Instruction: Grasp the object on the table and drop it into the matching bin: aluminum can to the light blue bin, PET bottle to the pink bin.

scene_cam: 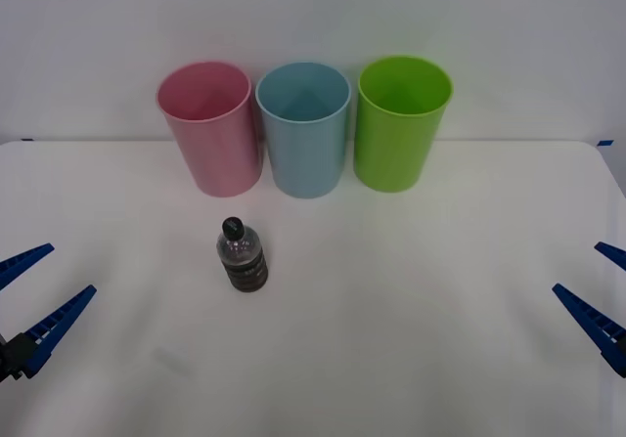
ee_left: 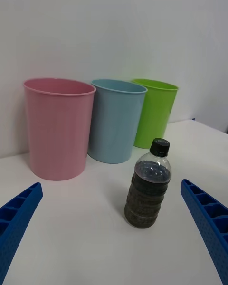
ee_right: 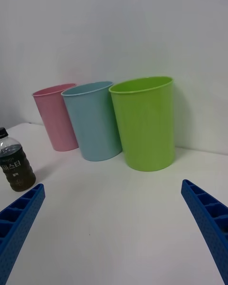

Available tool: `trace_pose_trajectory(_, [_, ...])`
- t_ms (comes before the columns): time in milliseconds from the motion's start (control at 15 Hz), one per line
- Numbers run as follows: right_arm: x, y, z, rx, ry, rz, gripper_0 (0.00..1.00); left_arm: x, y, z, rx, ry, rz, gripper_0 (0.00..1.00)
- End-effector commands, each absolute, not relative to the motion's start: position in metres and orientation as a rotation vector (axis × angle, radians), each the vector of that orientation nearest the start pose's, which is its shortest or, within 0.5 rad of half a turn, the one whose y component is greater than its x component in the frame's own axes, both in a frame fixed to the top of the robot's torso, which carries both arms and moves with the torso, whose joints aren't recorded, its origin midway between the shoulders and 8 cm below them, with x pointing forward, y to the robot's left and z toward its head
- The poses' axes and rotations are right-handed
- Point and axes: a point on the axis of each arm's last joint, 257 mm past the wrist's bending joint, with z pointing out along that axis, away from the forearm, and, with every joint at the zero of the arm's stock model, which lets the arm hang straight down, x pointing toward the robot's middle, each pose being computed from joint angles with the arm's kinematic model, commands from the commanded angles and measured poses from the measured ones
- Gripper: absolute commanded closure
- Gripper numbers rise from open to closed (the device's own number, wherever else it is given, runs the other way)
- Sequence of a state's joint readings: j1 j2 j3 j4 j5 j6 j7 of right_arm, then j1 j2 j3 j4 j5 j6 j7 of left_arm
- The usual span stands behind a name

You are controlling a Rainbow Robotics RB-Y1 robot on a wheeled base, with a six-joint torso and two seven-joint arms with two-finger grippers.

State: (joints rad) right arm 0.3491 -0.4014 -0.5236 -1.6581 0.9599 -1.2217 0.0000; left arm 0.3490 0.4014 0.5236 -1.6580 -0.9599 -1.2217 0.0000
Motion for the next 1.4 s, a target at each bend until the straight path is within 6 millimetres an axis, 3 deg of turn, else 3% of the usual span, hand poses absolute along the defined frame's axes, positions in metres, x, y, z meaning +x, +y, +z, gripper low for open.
trace_pose_trajectory(67, [0.342, -0.330, -0.169, -0.465, 1.441, 0.567, 0.00, 0.342, 0.330, -0.169, 0.465, 1.441, -0.567, 0.00])
trace_pose_trajectory(133, [0.342, -0.330, -0.169, -0.465, 1.441, 0.567, 0.00, 0.340, 0.323, -0.186, 0.438, 1.467, -0.592, 0.00])
trace_pose_trajectory(333, [0.342, -0.330, -0.169, -0.465, 1.441, 0.567, 0.00, 0.342, 0.319, -0.183, 0.441, 1.458, -0.605, 0.00])
trace_pose_trajectory(600, [0.342, -0.330, -0.169, -0.465, 1.441, 0.567, 0.00, 0.327, 0.333, -0.191, 0.451, 1.498, -0.574, 0.00])
trace_pose_trajectory(1067, [0.342, -0.330, -0.169, -0.465, 1.441, 0.567, 0.00, 0.294, 0.353, -0.228, 0.455, 1.587, -0.491, 0.00])
trace_pose_trajectory(1200, [0.342, -0.330, -0.169, -0.465, 1.441, 0.567, 0.00, 0.292, 0.350, -0.241, 0.491, 1.601, -0.469, 0.00])
trace_pose_trajectory(1400, [0.342, -0.330, -0.169, -0.465, 1.441, 0.567, 0.00, 0.301, 0.325, -0.254, 0.522, 1.608, -0.508, 0.00])
